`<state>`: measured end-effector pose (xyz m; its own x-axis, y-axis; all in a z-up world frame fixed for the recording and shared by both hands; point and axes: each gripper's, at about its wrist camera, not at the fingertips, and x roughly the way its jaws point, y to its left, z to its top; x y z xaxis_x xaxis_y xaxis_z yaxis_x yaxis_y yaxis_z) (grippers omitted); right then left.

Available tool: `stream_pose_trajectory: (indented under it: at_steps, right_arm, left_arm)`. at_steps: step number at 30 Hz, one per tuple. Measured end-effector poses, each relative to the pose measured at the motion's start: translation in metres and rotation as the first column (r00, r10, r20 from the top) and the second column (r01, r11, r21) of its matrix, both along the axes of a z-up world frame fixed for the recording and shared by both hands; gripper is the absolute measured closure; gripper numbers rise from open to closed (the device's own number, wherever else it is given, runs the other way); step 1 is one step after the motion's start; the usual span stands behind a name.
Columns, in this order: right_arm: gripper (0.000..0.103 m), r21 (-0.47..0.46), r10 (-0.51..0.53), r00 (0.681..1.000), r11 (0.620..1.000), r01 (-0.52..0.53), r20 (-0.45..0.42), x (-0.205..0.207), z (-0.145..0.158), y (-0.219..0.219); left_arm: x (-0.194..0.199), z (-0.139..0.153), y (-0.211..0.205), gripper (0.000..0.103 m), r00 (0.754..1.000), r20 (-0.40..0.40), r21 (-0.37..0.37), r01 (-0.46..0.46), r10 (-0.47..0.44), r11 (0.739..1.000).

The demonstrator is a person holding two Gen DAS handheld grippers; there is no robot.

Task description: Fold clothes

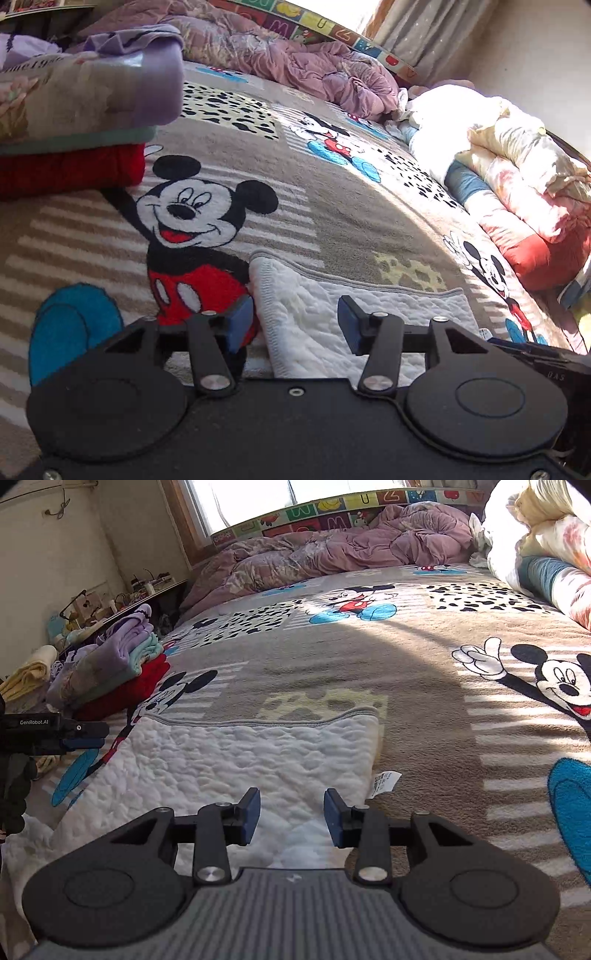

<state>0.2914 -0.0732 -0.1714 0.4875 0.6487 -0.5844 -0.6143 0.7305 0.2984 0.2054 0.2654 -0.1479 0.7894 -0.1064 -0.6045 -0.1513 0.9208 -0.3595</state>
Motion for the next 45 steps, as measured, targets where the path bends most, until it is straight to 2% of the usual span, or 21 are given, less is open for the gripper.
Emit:
stream_pose_trajectory:
  at_steps: [1, 3, 5, 6, 7, 9, 12, 14, 16, 18, 20, 22, 24, 26, 28, 30, 32, 36, 38, 41, 45]
  right_arm:
    - [0.064, -0.008, 0.009, 1.000, 1.000, -0.008, 0.010, 0.003, 0.003, 0.003]
    - [0.064, -0.074, 0.029, 0.999, 0.997, -0.026, 0.032, 0.010, -0.001, 0.010]
    - [0.064, -0.162, 0.050, 0.998, 0.986, -0.043, 0.036, 0.018, -0.014, 0.017]
    - [0.065, -0.167, 0.050, 0.999, 0.985, -0.049, 0.003, 0.023, -0.027, 0.015]
    - [0.065, -0.125, 0.046, 0.999, 0.991, -0.044, 0.016, 0.024, -0.029, 0.010]
    - [0.071, -0.117, 0.024, 1.000, 0.993, -0.023, 0.002, 0.022, -0.019, 0.003]
    - [0.071, -0.079, 0.034, 0.994, 0.997, -0.026, 0.108, -0.008, 0.013, -0.013]
    - [0.071, -0.039, 0.049, 0.988, 0.998, -0.044, 0.144, -0.034, 0.026, -0.025]
    - [0.072, -0.062, 0.063, 0.988, 0.997, -0.055, 0.144, -0.054, 0.022, -0.026]
    - [0.073, -0.133, 0.046, 0.996, 0.991, -0.036, 0.074, -0.054, -0.007, -0.021]
    - [0.071, -0.117, -0.009, 1.000, 0.993, 0.012, 0.024, -0.049, -0.032, -0.028]
    - [0.070, -0.068, -0.080, 0.996, 0.995, 0.078, -0.033, -0.050, -0.019, -0.036]
    - [0.070, -0.039, -0.080, 0.996, 0.996, 0.081, 0.039, -0.072, 0.006, -0.042]
    - [0.070, -0.032, -0.038, 0.996, 0.999, 0.041, 0.087, -0.106, 0.019, -0.041]
    - [0.069, -0.073, 0.009, 0.992, 0.997, 0.001, 0.126, -0.134, 0.020, -0.035]
    - [0.064, -0.196, 0.051, 0.991, 0.980, -0.026, 0.125, -0.158, -0.001, -0.024]
    - [0.061, -0.283, 0.061, 0.989, 0.959, -0.021, 0.132, -0.173, -0.026, -0.018]
    - [0.060, -0.260, -0.017, 0.983, 0.963, 0.065, 0.184, -0.186, -0.020, -0.020]
    - [0.056, -0.288, -0.031, 0.979, 0.953, 0.089, 0.202, -0.193, -0.016, -0.016]
    - [0.056, -0.318, -0.061, 0.977, 0.940, 0.124, 0.202, -0.200, -0.017, -0.013]
    - [0.064, -0.265, 0.076, 0.947, 0.964, 0.010, 0.312, -0.233, 0.009, 0.024]
  left_arm:
    - [0.000, 0.003, -0.010, 0.061, 0.998, 0.010, 0.026, 0.058, -0.058, 0.998]
    - [-0.001, -0.009, -0.025, 0.065, 0.992, -0.049, 0.081, 0.123, -0.120, 0.989]
    - [0.000, -0.039, -0.032, 0.067, 0.982, -0.159, 0.189, 0.132, -0.102, 0.973]
    - [-0.004, -0.045, -0.032, 0.068, 0.981, -0.169, 0.212, 0.127, -0.091, 0.969]
    - [-0.011, -0.045, -0.030, 0.068, 0.985, -0.147, 0.210, 0.118, -0.088, 0.971]
    - [-0.024, -0.028, -0.031, 0.069, 0.991, -0.110, 0.221, 0.096, -0.073, 0.971]
    - [-0.054, -0.005, -0.047, 0.069, 0.994, -0.047, 0.253, 0.107, -0.099, 0.961]
    - [-0.069, -0.007, -0.054, 0.069, 0.994, -0.032, 0.225, 0.113, -0.108, 0.968]
    - [-0.077, -0.017, -0.060, 0.069, 0.993, -0.045, 0.195, 0.114, -0.107, 0.974]
    - [-0.072, -0.045, -0.062, 0.070, 0.990, -0.115, 0.213, 0.110, -0.087, 0.971]
    - [-0.082, -0.043, -0.063, 0.071, 0.994, -0.089, 0.207, 0.080, -0.062, 0.975]
    - [-0.100, -0.022, -0.070, 0.071, 0.998, -0.033, 0.233, 0.064, -0.058, 0.970]
    - [-0.128, -0.008, -0.082, 0.071, 0.997, 0.021, 0.280, 0.059, -0.068, 0.958]
    - [-0.155, -0.012, -0.094, 0.071, 0.997, 0.040, 0.296, 0.045, -0.059, 0.954]
    - [-0.177, -0.025, -0.103, 0.071, 0.999, 0.025, 0.306, 0.025, -0.034, 0.952]
    - [-0.186, -0.054, -0.108, 0.071, 0.999, -0.029, 0.328, -0.006, 0.016, 0.945]
    - [-0.193, -0.062, -0.112, 0.071, 0.999, 0.014, 0.351, -0.037, 0.035, 0.936]
    - [-0.204, -0.038, -0.114, 0.073, 0.996, 0.080, 0.327, -0.070, 0.046, 0.942]
    - [-0.199, -0.052, -0.108, 0.073, 0.996, -0.002, 0.322, -0.087, 0.093, 0.943]
    - [-0.212, -0.046, -0.092, 0.072, 0.990, 0.032, 0.214, -0.141, 0.138, 0.967]
    - [-0.236, -0.020, -0.070, 0.072, 0.947, 0.156, 0.210, -0.310, 0.282, 0.927]
